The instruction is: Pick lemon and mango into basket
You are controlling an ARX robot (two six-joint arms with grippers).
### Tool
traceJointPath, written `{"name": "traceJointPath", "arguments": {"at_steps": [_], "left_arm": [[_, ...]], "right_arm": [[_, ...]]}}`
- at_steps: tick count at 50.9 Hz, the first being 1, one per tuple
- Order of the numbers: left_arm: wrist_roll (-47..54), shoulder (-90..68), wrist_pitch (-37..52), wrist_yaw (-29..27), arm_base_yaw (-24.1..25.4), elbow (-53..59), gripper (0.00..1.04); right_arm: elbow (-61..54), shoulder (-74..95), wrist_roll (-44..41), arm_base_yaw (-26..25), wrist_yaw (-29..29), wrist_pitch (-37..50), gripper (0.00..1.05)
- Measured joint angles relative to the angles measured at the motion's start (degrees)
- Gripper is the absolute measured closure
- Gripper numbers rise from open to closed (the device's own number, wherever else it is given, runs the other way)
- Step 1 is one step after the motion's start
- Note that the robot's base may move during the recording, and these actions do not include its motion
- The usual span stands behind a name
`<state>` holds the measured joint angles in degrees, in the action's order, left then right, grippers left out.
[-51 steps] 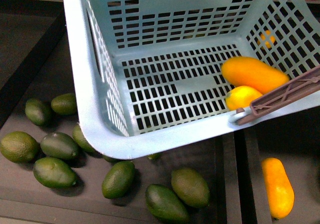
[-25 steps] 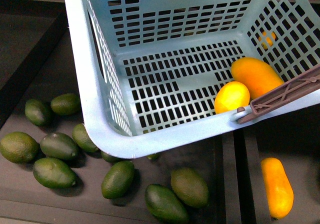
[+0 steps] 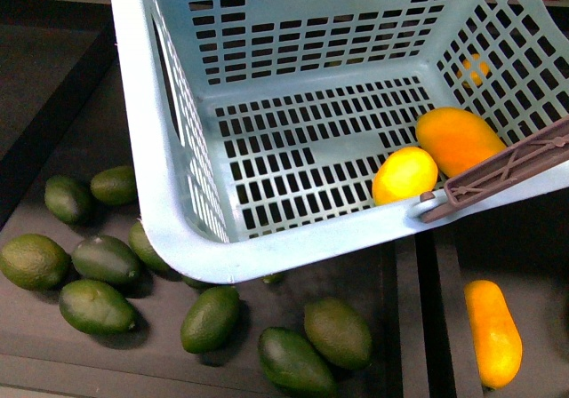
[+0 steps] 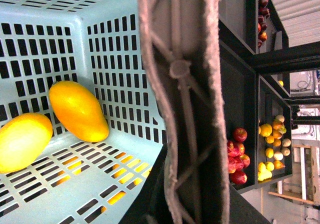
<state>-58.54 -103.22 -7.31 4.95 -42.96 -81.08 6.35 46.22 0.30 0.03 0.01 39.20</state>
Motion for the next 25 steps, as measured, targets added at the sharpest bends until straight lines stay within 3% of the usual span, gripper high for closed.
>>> {"name": "traceJointPath", "arguments": {"at_steps": [18, 25], "left_arm": [[0.0, 0.0, 0.0, 0.0, 0.0, 0.0, 0.99], [0.0, 0.0, 0.0, -0.1, 0.0, 0.0, 0.99]], "right_arm": [[-3.5, -10.5, 0.0, 0.0, 0.0, -7.0, 1.03], [-5.3, -12.1, 0.0, 0.0, 0.1, -5.9, 1.03]]}}
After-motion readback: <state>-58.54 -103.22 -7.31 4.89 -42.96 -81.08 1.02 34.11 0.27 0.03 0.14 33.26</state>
